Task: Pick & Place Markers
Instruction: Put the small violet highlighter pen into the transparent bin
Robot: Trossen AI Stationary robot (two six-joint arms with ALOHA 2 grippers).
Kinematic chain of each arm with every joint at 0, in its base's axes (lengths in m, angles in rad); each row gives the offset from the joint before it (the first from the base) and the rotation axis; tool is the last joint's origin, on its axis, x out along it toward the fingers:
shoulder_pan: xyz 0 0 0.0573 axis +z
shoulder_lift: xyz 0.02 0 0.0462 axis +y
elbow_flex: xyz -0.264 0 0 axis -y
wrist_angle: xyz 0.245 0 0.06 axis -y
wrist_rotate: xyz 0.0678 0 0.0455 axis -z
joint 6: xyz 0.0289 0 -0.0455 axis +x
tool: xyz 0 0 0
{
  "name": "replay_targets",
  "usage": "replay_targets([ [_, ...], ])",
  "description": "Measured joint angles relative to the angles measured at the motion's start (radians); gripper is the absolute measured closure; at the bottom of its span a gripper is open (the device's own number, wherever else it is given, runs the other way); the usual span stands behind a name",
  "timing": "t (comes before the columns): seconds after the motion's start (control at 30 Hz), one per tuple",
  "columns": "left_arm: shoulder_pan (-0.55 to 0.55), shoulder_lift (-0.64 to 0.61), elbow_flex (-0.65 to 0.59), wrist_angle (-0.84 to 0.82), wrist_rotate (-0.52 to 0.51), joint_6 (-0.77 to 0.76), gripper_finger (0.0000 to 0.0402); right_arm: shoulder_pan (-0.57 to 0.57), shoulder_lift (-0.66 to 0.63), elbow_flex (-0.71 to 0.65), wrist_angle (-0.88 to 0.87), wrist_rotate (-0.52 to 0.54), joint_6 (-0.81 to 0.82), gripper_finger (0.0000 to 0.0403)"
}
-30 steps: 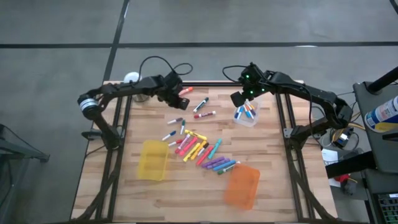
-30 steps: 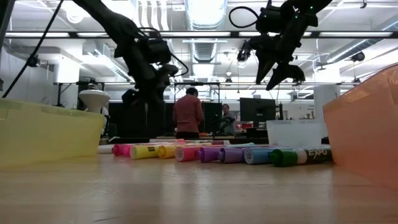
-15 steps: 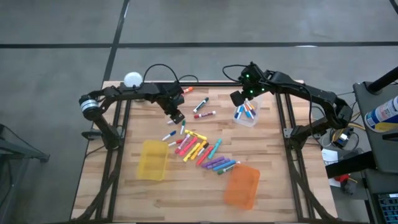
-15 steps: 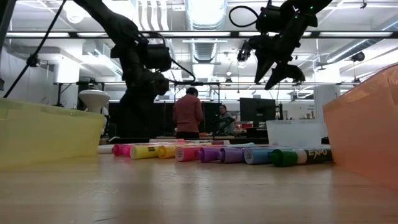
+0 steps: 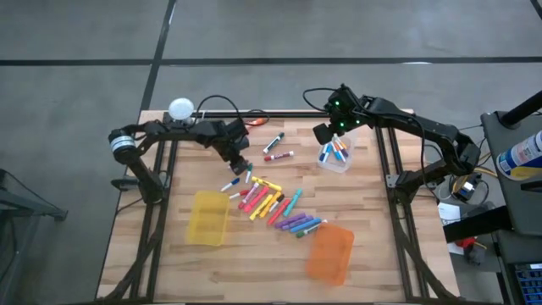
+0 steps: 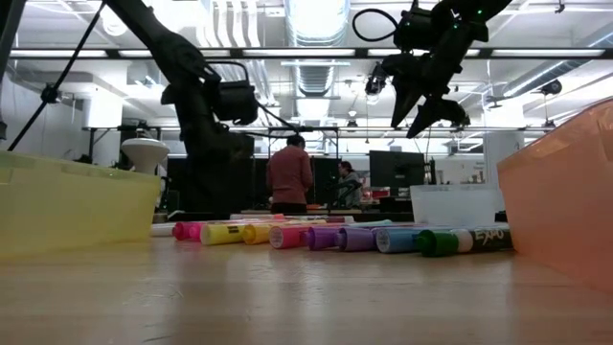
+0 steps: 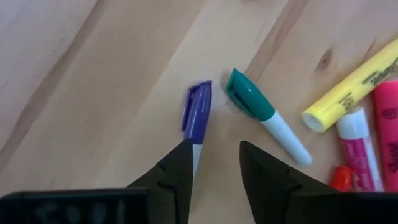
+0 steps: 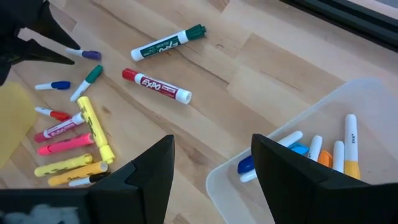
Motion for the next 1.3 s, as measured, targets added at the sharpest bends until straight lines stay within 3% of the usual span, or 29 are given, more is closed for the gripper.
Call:
replay_targets([
  [0.17,-0.004,0.000,-0.040,0.075,0.001,0.046,0.0278,0.000,0.000,0.000,0.004,0.000,0.000,0.0197],
  [0.33,-0.005,0.000,-0.052,0.092,-0.080,0.053,0.0278,0.000,0.000,0.000,0.004,0.002,0.000,0.0197],
  [0.73,-0.005,-0.002,-0.155,0.234,-0.080,0.076,0.0279,0.000,0.000,0.000,0.009,0.002,0.008,0.0197],
  [0.87,-0.004,-0.001,-0.164,0.236,-0.078,0.014,0.0308,0.000,0.000,0.000,0.011,0.002,0.009,0.0197],
  [1.0,-0.004,-0.001,-0.150,0.234,-0.068,-0.041,0.0375,0.000,0.000,0.000,0.015,0.000,0.037,0.0197],
  [1.3,0.023,-0.038,-0.046,0.208,0.001,-0.109,0.0378,0.022,-0.057,0.000,0.047,-0.055,0.043,0.0197],
])
